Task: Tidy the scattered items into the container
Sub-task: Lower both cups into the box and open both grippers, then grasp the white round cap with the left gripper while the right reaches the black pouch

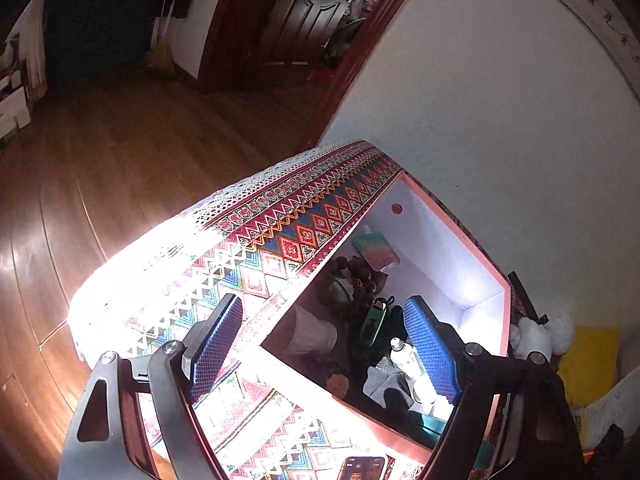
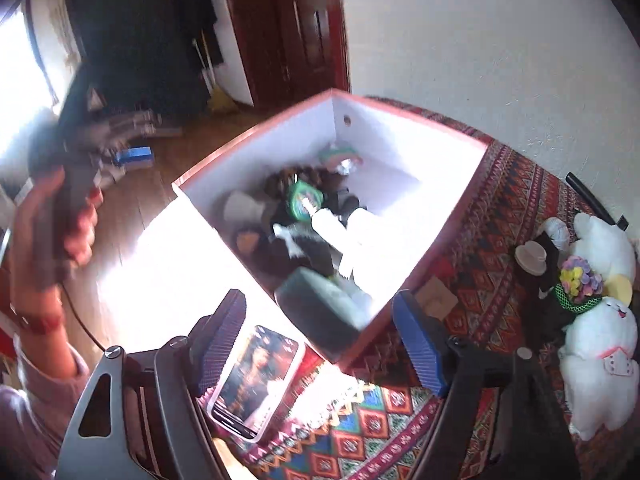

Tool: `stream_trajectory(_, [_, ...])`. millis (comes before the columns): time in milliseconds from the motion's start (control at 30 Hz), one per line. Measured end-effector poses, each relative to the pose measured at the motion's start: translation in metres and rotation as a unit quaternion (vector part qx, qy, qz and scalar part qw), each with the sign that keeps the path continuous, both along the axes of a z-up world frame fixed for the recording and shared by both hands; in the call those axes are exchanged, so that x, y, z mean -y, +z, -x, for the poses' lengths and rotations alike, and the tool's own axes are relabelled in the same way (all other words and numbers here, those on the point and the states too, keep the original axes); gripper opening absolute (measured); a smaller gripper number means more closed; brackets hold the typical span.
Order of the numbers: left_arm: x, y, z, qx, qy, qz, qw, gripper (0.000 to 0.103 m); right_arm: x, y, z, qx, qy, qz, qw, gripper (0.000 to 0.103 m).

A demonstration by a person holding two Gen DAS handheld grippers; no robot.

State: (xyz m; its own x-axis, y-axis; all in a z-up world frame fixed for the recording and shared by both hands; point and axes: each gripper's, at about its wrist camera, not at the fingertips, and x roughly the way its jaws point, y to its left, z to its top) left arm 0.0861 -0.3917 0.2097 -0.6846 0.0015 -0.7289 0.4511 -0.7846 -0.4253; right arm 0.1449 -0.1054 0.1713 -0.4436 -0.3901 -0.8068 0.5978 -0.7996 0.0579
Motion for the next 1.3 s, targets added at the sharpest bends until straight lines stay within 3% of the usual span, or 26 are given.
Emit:
stream_trajectory(67, [0.0, 0.002, -0.001, -0.002, 0.002, -0.001, 1.0, 0.083, 0.006, -0.014, 0.009, -0.015, 0.008, -0.042, 0.999, 0.067])
stream_trajectory(100, [0.0, 0.003, -0.003, -0.003, 0.003, -0.001, 1.0, 0.083, 0.007, -0.01, 0.021, -0.049, -0.005, -0.059, 0.997, 0.066])
stream_trajectory(167, [-0.002, 0.004, -0.003, -0.005, 0.001, 0.0, 1.0, 0.083, 0.005, 0.009, 0.056, -0.158, -0.096, -0.116, 0.976, 0.058])
stream_trajectory(200, [-0.004, 0.006, -0.004, -0.007, 0.0, 0.002, 1.0, 0.083, -0.002, 0.024, 0.07, -0.187, -0.139, -0.12, 0.965, 0.056])
stream_trajectory(233, [-0.005, 0.009, -0.004, -0.01, -0.001, 0.005, 0.9999, 0.083, -0.016, 0.044, 0.078, -0.189, -0.161, -0.081, 0.965, 0.056])
stream_trajectory(300, [-0.011, 0.014, -0.004, -0.015, -0.006, 0.015, 0.9998, 0.083, -0.052, 0.078, 0.074, -0.164, -0.169, 0.046, 0.971, 0.058])
stream_trajectory(333, [-0.016, 0.017, -0.002, -0.017, -0.011, 0.022, 0.9995, 0.083, -0.072, 0.089, 0.066, -0.161, -0.173, 0.089, 0.968, 0.059])
stream_trajectory(467, [-0.049, 0.026, 0.006, -0.025, -0.05, 0.04, 0.9976, 0.083, -0.157, 0.087, 0.026, -0.196, -0.229, 0.126, 0.945, 0.072])
stream_trajectory(600, [-0.114, 0.038, 0.015, -0.039, -0.127, 0.057, 0.9895, 0.083, -0.261, 0.049, 0.01, -0.17, -0.31, 0.177, 0.918, 0.074])
stream_trajectory(767, [-0.244, 0.033, 0.036, -0.036, -0.251, 0.07, 0.9646, 0.083, -0.361, -0.02, -0.001, -0.125, -0.385, 0.265, 0.875, 0.075])
stream_trajectory(833, [-0.293, 0.021, 0.052, -0.026, -0.299, 0.019, 0.9538, 0.083, -0.388, -0.039, 0.011, -0.072, -0.408, 0.284, 0.865, 0.076])
stream_trajectory(900, [-0.33, 0.006, 0.076, -0.017, -0.313, -0.055, 0.9479, 0.083, -0.408, -0.043, 0.017, -0.066, -0.402, 0.327, 0.853, 0.076])
stream_trajectory(967, [-0.359, -0.012, 0.108, -0.004, -0.306, -0.102, 0.9465, 0.083, -0.422, -0.043, 0.018, -0.071, -0.408, 0.334, 0.847, 0.076])
stream_trajectory(1000, [-0.371, -0.02, 0.126, 0.001, -0.295, -0.106, 0.9497, 0.083, -0.427, -0.042, 0.018, -0.074, -0.412, 0.338, 0.843, 0.076])
stream_trajectory(1067, [-0.391, -0.037, 0.159, 0.024, -0.262, -0.077, 0.9618, 0.082, -0.438, -0.046, 0.02, -0.065, -0.421, 0.35, 0.834, 0.076])
stream_trajectory(1133, [-0.407, -0.057, 0.189, 0.054, -0.236, -0.008, 0.9703, 0.068, -0.448, -0.054, 0.021, -0.043, -0.426, 0.369, 0.825, 0.076])
stream_trajectory(1200, [-0.421, -0.081, 0.216, 0.091, -0.237, 0.045, 0.9661, 0.061, -0.455, -0.058, 0.022, -0.032, -0.426, 0.382, 0.819, 0.076])
stream_trajectory(1300, [-0.432, -0.111, 0.242, 0.127, -0.245, 0.065, 0.9589, 0.061, -0.466, -0.058, 0.022, -0.035, -0.435, 0.391, 0.81, 0.078])
